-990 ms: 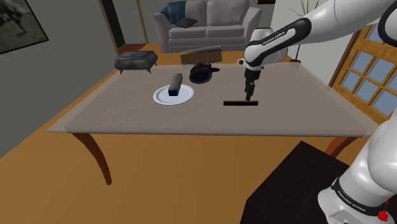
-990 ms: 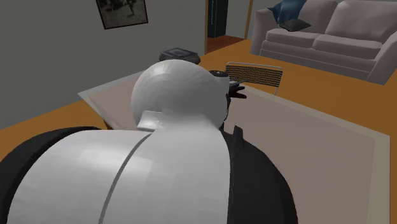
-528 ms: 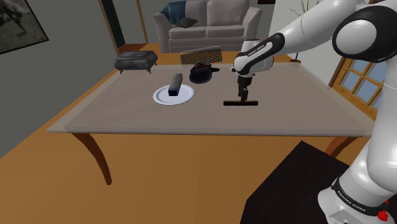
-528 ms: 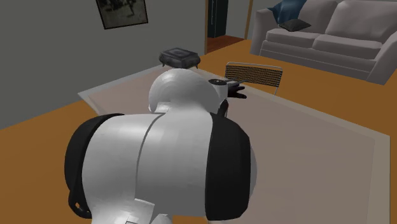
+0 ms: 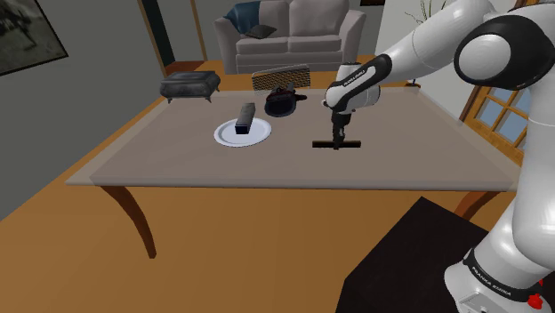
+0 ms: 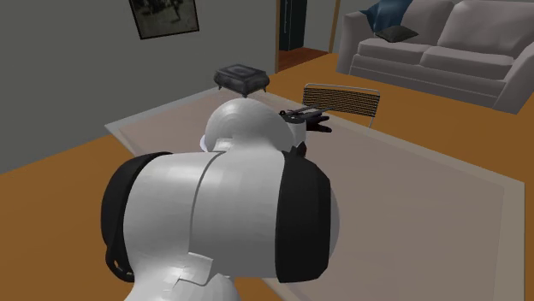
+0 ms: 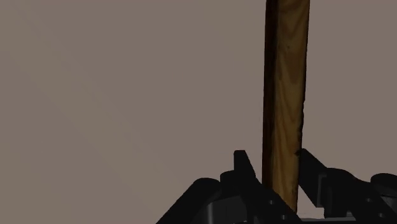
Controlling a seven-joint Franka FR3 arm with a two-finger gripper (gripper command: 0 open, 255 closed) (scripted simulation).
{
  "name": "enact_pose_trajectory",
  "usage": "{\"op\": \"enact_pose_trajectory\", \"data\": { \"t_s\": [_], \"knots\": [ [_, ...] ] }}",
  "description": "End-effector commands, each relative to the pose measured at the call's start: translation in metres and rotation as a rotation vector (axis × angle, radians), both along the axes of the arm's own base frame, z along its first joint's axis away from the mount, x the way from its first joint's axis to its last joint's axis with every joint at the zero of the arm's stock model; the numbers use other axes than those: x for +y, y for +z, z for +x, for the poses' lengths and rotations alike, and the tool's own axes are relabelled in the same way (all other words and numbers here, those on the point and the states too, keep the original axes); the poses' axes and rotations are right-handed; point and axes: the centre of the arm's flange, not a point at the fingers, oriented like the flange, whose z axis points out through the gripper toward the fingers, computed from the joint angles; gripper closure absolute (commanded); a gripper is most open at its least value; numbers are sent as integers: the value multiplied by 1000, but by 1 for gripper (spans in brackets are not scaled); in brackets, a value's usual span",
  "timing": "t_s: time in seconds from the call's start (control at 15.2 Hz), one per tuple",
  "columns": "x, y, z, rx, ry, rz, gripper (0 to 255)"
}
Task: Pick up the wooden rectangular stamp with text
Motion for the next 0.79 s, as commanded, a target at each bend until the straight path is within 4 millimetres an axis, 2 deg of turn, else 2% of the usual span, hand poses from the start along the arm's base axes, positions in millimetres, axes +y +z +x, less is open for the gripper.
{"op": "enact_pose_trajectory", "data": {
  "t_s": [0.0, 0.46, 0.73],
  "knots": [
    [2, -5, -1, 10, 2, 2, 255],
    [1, -4, -2, 10, 2, 2, 255],
    [1, 17, -2, 10, 2, 2, 255]
  ]
}}
